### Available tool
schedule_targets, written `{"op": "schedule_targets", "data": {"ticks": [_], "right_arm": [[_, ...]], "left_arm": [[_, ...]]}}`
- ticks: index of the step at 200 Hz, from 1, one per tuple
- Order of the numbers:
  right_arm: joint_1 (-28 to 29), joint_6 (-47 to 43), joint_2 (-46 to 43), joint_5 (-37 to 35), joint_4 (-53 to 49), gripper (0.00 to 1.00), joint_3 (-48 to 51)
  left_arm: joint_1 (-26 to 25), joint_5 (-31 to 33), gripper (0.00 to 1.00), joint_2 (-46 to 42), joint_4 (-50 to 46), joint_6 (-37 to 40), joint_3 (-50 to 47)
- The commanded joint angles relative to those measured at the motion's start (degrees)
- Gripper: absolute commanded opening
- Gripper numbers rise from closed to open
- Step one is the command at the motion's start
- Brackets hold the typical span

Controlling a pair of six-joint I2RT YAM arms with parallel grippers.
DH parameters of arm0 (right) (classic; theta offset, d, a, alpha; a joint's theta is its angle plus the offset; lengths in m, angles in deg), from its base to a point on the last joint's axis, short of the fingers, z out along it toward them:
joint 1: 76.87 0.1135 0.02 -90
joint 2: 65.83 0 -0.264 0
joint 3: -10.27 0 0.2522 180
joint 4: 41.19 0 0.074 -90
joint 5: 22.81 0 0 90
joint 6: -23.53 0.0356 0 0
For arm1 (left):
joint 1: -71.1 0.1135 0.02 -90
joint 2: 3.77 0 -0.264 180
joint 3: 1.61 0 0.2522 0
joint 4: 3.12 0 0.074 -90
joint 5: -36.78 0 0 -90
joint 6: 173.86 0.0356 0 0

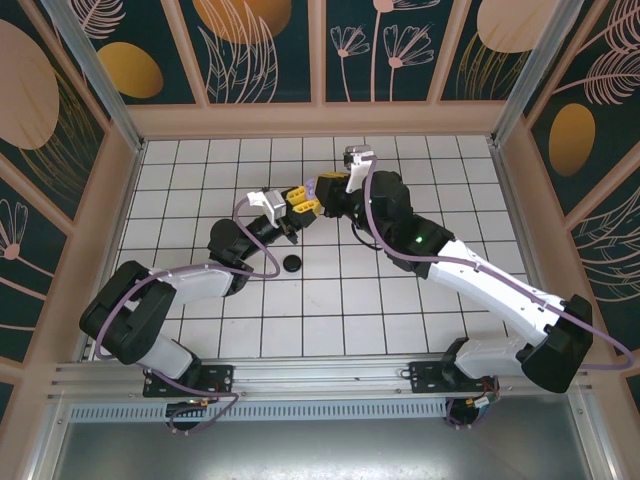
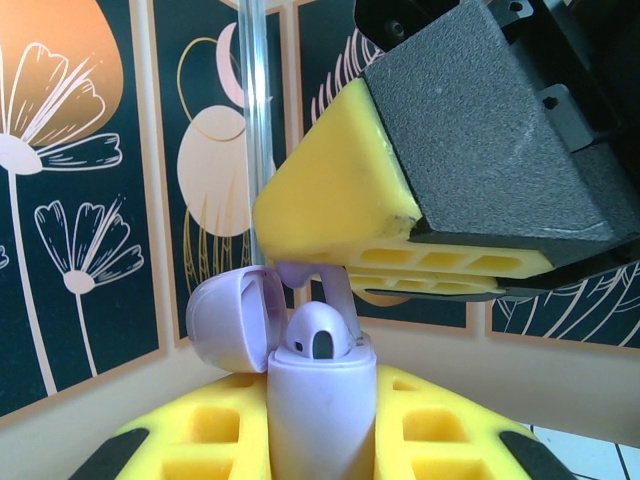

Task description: Insert the wireless bluetooth earbuds into the charging case

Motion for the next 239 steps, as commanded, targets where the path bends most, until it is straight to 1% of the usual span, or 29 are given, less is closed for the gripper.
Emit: {"op": "schedule_targets", "data": {"ticks": [1,53,129,141,154,163,174,193,205,221,239], "right_arm": [[1.34,-1.51,0.60,2.58,-1.00,0.17,0.47],[3.13,-2.34,1.01,1.83,-2.06,0.16,1.53],[3.15,-1.46,1.34,0.26,-3.55,0.18,0.89],[3.08,-1.46,1.34,-0.29,-3.86,0.24,-0.06],[3.00,-1.59,1.09,-1.40,-4.56,0.34,-1.93],[2.89,-1.72,0.67,-2.23,-5.11,0.43,-3.53],[2.57,-2.03,-0.15,-2.50,-5.82,0.51,-5.78],[1.86,-2.42,-1.67,-1.96,-6.97,0.57,-9.54],[0.81,-2.22,-1.83,-0.89,-8.28,0.59,-11.86],[-1.68,-1.45,-0.88,2.62,-10.56,0.60,-14.77],[-6.08,-0.09,2.16,8.03,-14.48,0.59,-18.51]], "left_arm": [[-0.51,0.14,0.00,-1.04,2.66,-0.74,1.89],[-0.54,0.63,0.00,-1.13,2.38,-1.19,2.33],[-0.53,0.88,0.00,-1.00,2.17,-1.93,2.76],[-0.47,0.87,0.00,-0.95,2.11,-2.02,2.77],[-0.51,0.74,0.00,-0.75,1.95,-2.14,2.69],[-0.48,0.73,0.00,-0.78,1.93,-2.23,2.62],[-0.47,0.73,0.00,-0.69,1.84,-2.34,2.51],[-0.53,0.85,0.00,-0.52,1.67,-2.41,2.12],[-0.54,0.82,0.00,-0.27,1.67,-2.63,1.85],[-0.54,0.63,0.00,0.13,1.93,-3.10,1.46],[-0.49,0.15,0.00,0.27,1.93,-3.19,0.89]]}}
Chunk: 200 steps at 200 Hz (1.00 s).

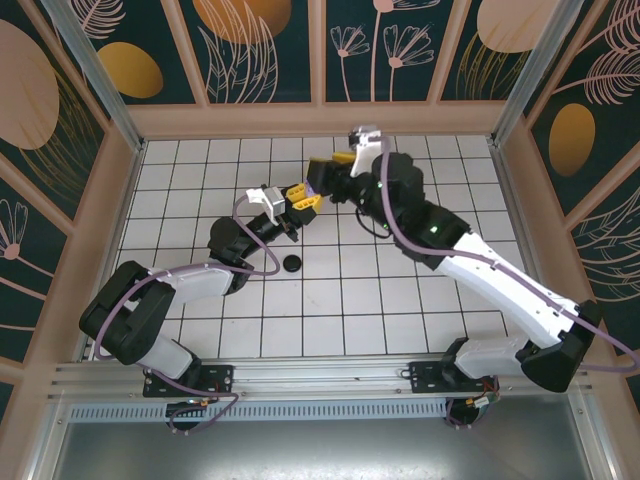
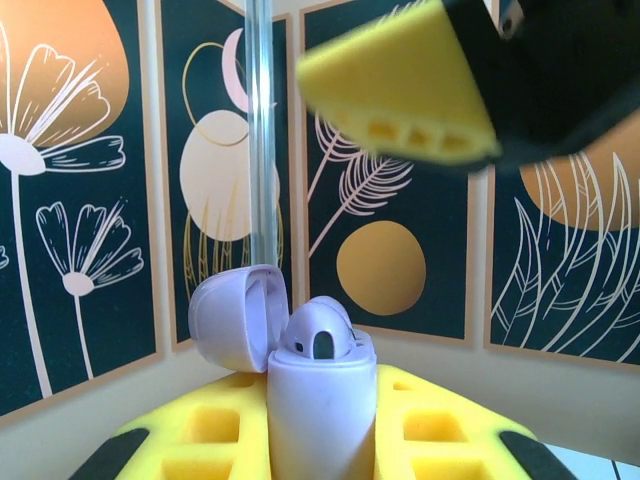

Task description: Insert the wireless bluetooth earbuds into the charging case

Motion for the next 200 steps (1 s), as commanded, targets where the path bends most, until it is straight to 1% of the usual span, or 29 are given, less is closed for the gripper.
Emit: {"op": "schedule_targets", "data": {"ticks": [1,7,19,34,62,79,97,118,142,163,186,200], "right_arm": [[-4.90,1.59,2.15,6.90,-5.69,0.59,-5.56],[-6.24,1.97,3.50,9.40,-7.36,0.58,-7.06],[-7.73,2.01,6.40,11.96,-10.12,0.55,-9.58],[-9.25,1.62,10.79,14.69,-13.92,0.49,-13.44],[-10.61,-0.37,18.54,18.77,-20.61,0.29,-20.54],[-10.91,-1.80,21.81,19.96,-24.46,0.20,-24.43],[-11.00,-3.03,23.22,21.07,-27.36,0.16,-26.30],[-10.92,-3.71,22.62,23.11,-29.36,0.13,-25.61],[-10.10,-4.06,19.44,24.69,-30.31,0.12,-21.10],[-7.98,-4.00,16.12,24.93,-30.77,0.12,-16.09],[-5.47,-3.52,12.87,23.87,-31.30,0.09,-11.17],[-5.25,-2.08,10.26,22.02,-30.40,0.09,-8.72]], "left_arm": [[-0.43,-0.45,0.00,0.32,2.35,-1.34,-0.06],[-0.51,-0.59,0.00,0.32,2.20,-1.26,-0.24],[-0.53,-1.23,0.00,0.23,1.23,-0.85,-0.30],[-0.52,-1.96,0.00,0.02,-0.38,-0.41,-0.18],[-0.49,-3.04,0.00,-0.21,-2.15,0.50,-0.17],[-0.46,-3.36,0.00,-0.21,-3.07,0.67,0.07],[-0.48,-3.30,0.00,-0.16,-3.36,0.88,0.09],[-0.48,-2.99,0.00,0.06,-3.69,0.94,0.21],[-0.54,-1.85,0.00,0.49,-3.80,0.91,0.73],[-0.47,-0.73,0.00,1.01,-3.80,0.77,1.38],[-0.54,0.57,0.00,1.62,-3.54,0.35,2.13],[-0.54,1.25,0.00,1.89,-3.50,-0.33,2.55]]}}
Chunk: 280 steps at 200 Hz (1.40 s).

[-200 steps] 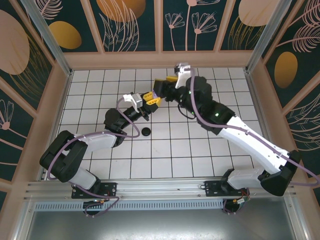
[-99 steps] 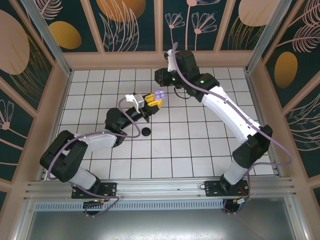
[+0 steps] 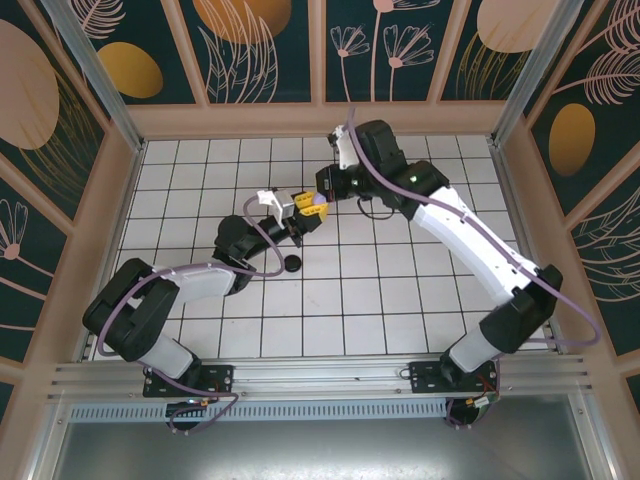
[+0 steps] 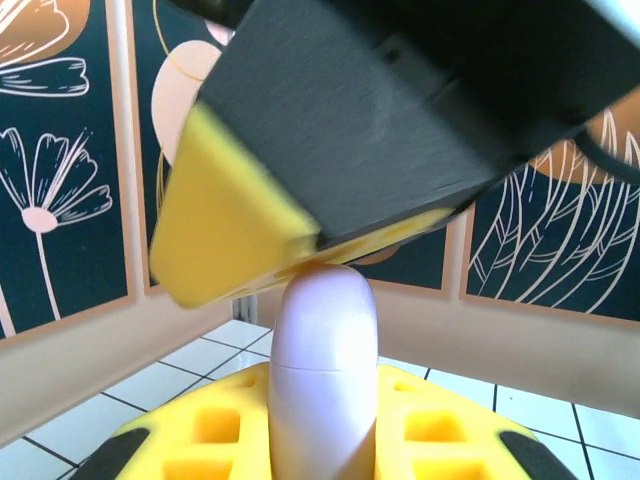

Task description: Insert the wireless bluetooth earbuds into the charging case

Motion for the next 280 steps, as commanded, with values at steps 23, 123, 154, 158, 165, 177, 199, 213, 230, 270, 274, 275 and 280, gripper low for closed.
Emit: {"op": "schedule_targets", "data": {"ticks": [23,123,154,158,165,177,199,213,230,270,274,275,280], "right_arm": [[-0.72,5.28,-9.33,-7.98,-0.20,0.11,7.26],[-13.34,16.59,-18.20,-12.90,18.10,0.38,34.16],[-13.39,16.76,-17.00,-12.55,19.30,0.40,34.15],[-13.42,16.73,-16.83,-12.56,19.42,0.40,34.05],[-13.42,16.66,-16.45,-12.51,19.53,0.41,33.76],[-13.42,16.67,-15.87,-12.46,19.52,0.41,33.24],[-13.48,16.42,-15.37,-12.41,19.44,0.43,32.22],[-13.50,16.24,-15.37,-12.41,19.29,0.45,31.63],[-13.50,15.75,-15.37,-12.53,18.61,0.49,30.76],[-14.23,14.74,-16.05,-12.78,16.66,0.59,28.92],[-14.28,14.62,-16.20,-12.80,16.48,0.61,28.80],[-14.33,14.64,-16.22,-12.84,16.42,0.61,28.75],[-14.55,14.56,-16.45,-12.86,16.16,0.65,28.62]], "left_arm": [[0.26,4.13,0.00,1.49,-0.43,-3.81,3.66],[0.18,9.22,0.02,20.39,-22.74,-41.70,10.38],[-0.35,11.62,0.06,22.84,-30.08,-44.05,12.34],[-0.39,12.03,0.07,23.03,-31.64,-43.84,12.87],[-0.32,12.69,0.10,23.42,-34.15,-43.59,13.72],[-0.38,13.25,0.14,24.42,-37.76,-43.33,15.14],[-0.37,14.16,0.18,25.69,-41.79,-43.18,16.56],[-0.39,15.12,0.21,25.70,-43.76,-42.65,17.20],[-0.35,16.43,0.28,25.41,-46.88,-41.21,18.17],[-0.33,20.06,0.51,22.52,-53.07,-37.60,19.03],[-0.31,20.50,0.54,22.01,-53.81,-37.21,19.04],[-0.31,20.57,0.55,21.85,-53.96,-37.10,19.04],[-0.38,21.15,0.58,21.24,-54.90,-36.59,20.64]]}}
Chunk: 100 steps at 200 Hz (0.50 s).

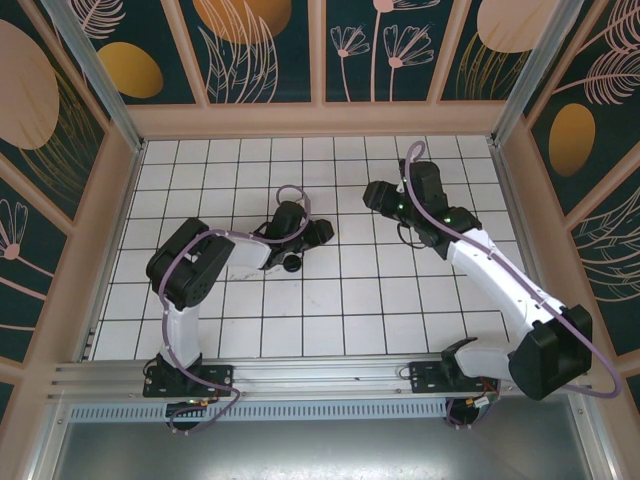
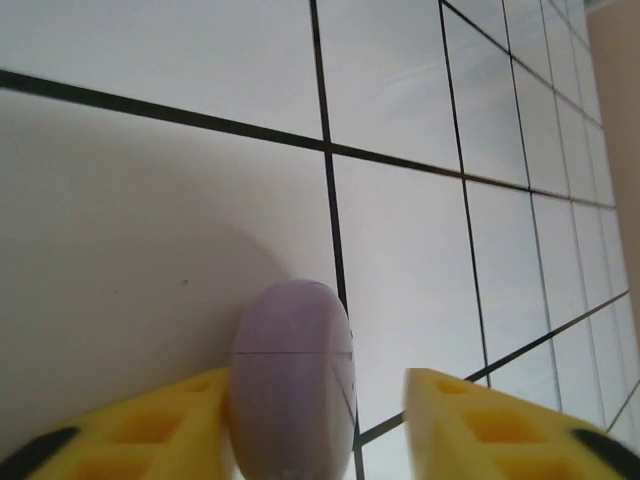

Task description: Insert the wireless bluetooth earbuds into the charging case

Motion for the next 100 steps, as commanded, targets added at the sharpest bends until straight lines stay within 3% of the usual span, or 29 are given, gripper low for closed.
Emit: {"op": "schedule_targets", "data": {"ticks": [1,12,16,19,22,30,52,80,100], "right_arm": [[-0.98,-0.78,-1.14,-1.20,-1.42,0.66,-2.53],[-1.61,-1.14,-1.72,-1.66,-1.90,0.75,-2.63],[-1.78,-1.30,-1.91,-1.89,-2.06,0.78,-2.62],[-2.10,-1.35,-2.10,-1.90,-2.21,0.84,-2.61],[-2.31,-1.50,-2.27,-1.90,-2.35,0.87,-2.62],[-3.00,-1.85,-2.68,-3.45,-2.54,0.99,-2.56],[-5.29,-3.72,-3.27,-6.77,-2.57,0.99,-2.41],[-7.58,-7.67,-2.98,-19.93,1.29,0.99,0.65],[-9.41,-13.33,-3.17,-30.03,14.83,0.99,9.58]], "left_arm": [[0.09,4.35,0.59,-3.11,-8.04,3.18,2.31],[0.20,5.91,0.68,-4.89,-10.12,4.49,2.82],[0.26,6.53,0.77,-5.64,-11.02,4.98,3.03],[0.32,6.90,0.94,-6.27,-11.60,5.43,3.28],[0.30,7.38,0.98,-6.87,-12.32,5.85,3.42],[0.44,8.58,0.99,-8.73,-14.34,7.24,4.10],[0.72,13.19,0.99,-14.49,-19.32,11.75,5.74],[1.20,24.48,0.99,-24.94,-22.33,21.61,4.66],[2.61,32.76,0.99,-33.11,-18.97,30.91,-0.92]]}}
